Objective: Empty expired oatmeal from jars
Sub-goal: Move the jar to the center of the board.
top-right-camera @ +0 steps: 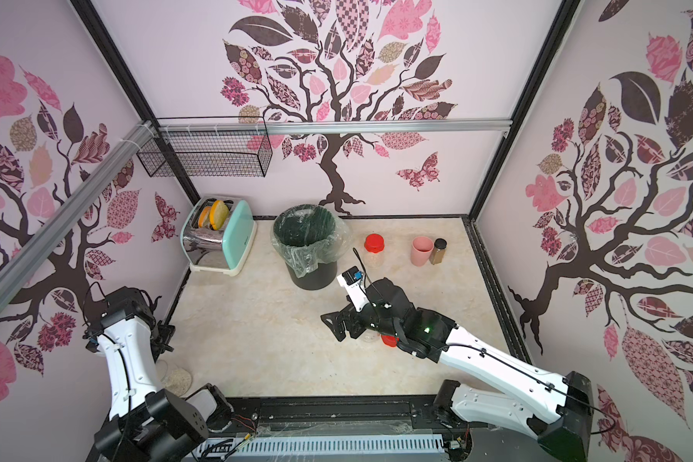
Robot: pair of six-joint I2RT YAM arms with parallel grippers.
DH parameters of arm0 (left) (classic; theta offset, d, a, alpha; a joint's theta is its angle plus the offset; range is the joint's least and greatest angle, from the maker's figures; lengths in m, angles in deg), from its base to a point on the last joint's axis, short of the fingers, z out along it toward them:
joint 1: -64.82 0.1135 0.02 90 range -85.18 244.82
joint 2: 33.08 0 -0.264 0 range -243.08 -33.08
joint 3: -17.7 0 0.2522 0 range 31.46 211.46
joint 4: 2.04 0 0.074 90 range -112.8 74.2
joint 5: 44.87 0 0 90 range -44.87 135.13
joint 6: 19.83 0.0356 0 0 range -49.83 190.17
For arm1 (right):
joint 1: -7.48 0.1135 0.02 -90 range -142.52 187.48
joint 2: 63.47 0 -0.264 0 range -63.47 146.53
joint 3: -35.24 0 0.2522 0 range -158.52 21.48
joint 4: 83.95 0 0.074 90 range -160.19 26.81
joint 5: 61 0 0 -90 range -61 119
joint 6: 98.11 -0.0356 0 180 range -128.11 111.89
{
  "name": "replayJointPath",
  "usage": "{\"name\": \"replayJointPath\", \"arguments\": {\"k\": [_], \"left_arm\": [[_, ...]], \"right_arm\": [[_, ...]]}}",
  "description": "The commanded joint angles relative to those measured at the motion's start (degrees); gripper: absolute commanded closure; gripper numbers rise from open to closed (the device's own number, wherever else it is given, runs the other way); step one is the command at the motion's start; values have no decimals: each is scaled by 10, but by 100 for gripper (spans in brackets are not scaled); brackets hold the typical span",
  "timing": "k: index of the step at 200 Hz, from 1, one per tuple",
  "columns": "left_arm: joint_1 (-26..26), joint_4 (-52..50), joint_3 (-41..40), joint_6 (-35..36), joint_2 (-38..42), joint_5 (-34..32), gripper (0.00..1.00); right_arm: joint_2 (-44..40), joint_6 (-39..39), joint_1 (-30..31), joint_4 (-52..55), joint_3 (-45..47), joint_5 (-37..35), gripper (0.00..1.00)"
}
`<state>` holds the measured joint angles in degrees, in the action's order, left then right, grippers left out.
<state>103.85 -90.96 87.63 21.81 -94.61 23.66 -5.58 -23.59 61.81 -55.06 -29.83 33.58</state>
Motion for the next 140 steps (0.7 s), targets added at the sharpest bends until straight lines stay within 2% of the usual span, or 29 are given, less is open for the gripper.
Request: {"name": "replayJointPath", "arguments": {"k": [1, 56, 83, 140], "left_arm": [[6, -2, 17, -9, 0, -18, 2], [11, 41, -31, -12, 12, -12, 2], [26, 58, -47, -22, -14, 23, 4], [26, 89, -71, -21, -28, 73, 20]], "right_arm": [[-18, -7, 5, -4, 4, 7, 0], [-23, -8, 6, -5, 9, 10, 0], [-25, -6, 7, 0, 7, -1, 1], [-24, -1, 8, 4, 6, -19, 0]]}}
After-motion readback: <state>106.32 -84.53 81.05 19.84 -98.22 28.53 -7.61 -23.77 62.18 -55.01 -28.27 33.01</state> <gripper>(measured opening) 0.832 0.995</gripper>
